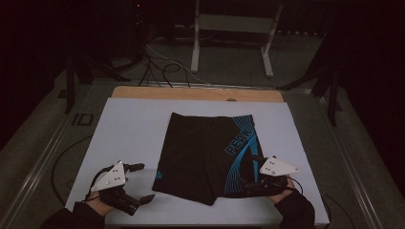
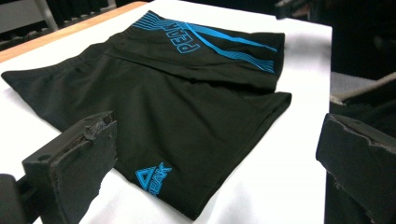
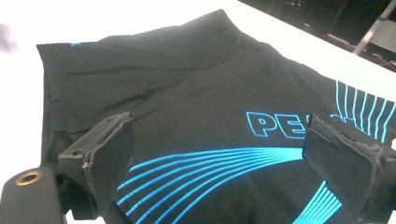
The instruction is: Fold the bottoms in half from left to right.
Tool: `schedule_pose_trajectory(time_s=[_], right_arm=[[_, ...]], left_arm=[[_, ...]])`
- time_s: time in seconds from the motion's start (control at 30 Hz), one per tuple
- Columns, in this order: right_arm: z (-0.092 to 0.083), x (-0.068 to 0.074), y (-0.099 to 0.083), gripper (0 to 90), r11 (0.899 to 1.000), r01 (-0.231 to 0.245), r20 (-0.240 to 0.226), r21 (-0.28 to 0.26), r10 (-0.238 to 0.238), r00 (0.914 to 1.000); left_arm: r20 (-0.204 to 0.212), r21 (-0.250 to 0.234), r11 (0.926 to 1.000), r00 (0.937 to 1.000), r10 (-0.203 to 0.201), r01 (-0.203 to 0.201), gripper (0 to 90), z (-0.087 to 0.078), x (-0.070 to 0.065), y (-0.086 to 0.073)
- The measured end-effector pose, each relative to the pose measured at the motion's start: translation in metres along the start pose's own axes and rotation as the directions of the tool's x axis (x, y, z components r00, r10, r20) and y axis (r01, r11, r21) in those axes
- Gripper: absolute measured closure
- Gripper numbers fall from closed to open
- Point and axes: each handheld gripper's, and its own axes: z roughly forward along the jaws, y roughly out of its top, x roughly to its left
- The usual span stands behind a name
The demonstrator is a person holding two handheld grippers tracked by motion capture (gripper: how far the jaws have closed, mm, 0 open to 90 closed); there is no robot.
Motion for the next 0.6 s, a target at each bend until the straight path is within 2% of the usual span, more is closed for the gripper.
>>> schedule_pose_trajectory(time_s=[0.03, 0.3, 0.4, 0.6], right_arm=[[-0.001, 0.0, 0.003, 9.7, 1.0, -0.01, -0.005, -0.009, 0.01, 0.9999], [-0.011, -0.003, 0.028, 9.6, 0.999, 0.021, 0.007, -0.035, -0.021, 0.9998], [-0.014, -0.007, 0.038, 9.6, 0.998, 0.013, 0.008, -0.057, -0.013, 0.9999], [-0.011, -0.012, 0.055, 9.7, 0.997, 0.021, 0.008, -0.077, -0.021, 0.9998]], left_arm=[[0.002, -0.007, 1.0, 1.0, -0.002, 0.002, 0.1, -0.001, 0.0, 0.002], [0.022, -0.019, 0.9998, 0.9997, 0.003, -0.003, 0.0, -0.004, 0.002, 0.012], [0.023, -0.019, 0.9998, 0.9997, 0.01, -0.009, 0.1, -0.005, 0.002, 0.017], [0.023, -0.023, 0.9997, 0.9997, 0.009, -0.009, 0.1, -0.006, 0.006, 0.022]])
